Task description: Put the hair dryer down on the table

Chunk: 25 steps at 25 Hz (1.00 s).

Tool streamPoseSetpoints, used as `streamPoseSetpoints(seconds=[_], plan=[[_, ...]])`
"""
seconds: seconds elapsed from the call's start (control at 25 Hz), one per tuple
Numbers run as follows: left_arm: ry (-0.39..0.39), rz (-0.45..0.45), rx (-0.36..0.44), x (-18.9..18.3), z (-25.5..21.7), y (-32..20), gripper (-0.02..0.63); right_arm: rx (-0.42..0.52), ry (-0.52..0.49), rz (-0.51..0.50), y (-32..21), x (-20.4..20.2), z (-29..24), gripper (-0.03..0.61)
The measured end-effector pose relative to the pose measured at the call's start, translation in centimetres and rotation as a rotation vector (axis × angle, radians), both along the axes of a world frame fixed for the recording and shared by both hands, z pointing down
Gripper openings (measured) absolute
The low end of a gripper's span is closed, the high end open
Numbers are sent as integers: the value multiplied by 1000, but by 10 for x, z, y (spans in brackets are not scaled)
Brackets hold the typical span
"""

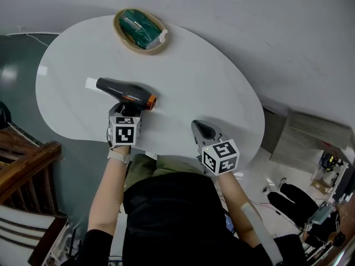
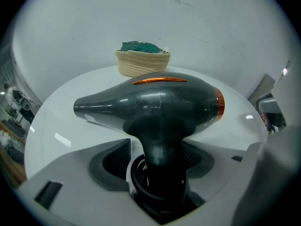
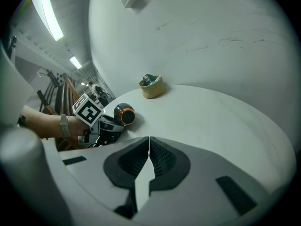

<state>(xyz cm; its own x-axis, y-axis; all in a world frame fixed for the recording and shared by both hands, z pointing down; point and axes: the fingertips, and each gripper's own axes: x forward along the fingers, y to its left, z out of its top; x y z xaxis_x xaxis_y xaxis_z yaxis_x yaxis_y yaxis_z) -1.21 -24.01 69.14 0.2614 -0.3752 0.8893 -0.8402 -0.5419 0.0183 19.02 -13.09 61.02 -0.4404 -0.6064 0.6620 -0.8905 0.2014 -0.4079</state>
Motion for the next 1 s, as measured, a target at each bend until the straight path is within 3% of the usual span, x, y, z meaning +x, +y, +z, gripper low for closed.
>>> streamPoseSetpoints(seconds=[0.6, 0.88, 1.0], plan=[[88, -26, 10, -10, -30, 13, 302, 40, 46, -53, 6, -23, -24, 17], [184, -68, 65, -28, -60, 24, 295, 81, 63, -103, 16, -54, -44, 17], [206, -104, 91, -46, -73, 35, 263, 102, 68, -133, 21, -72, -54, 17]])
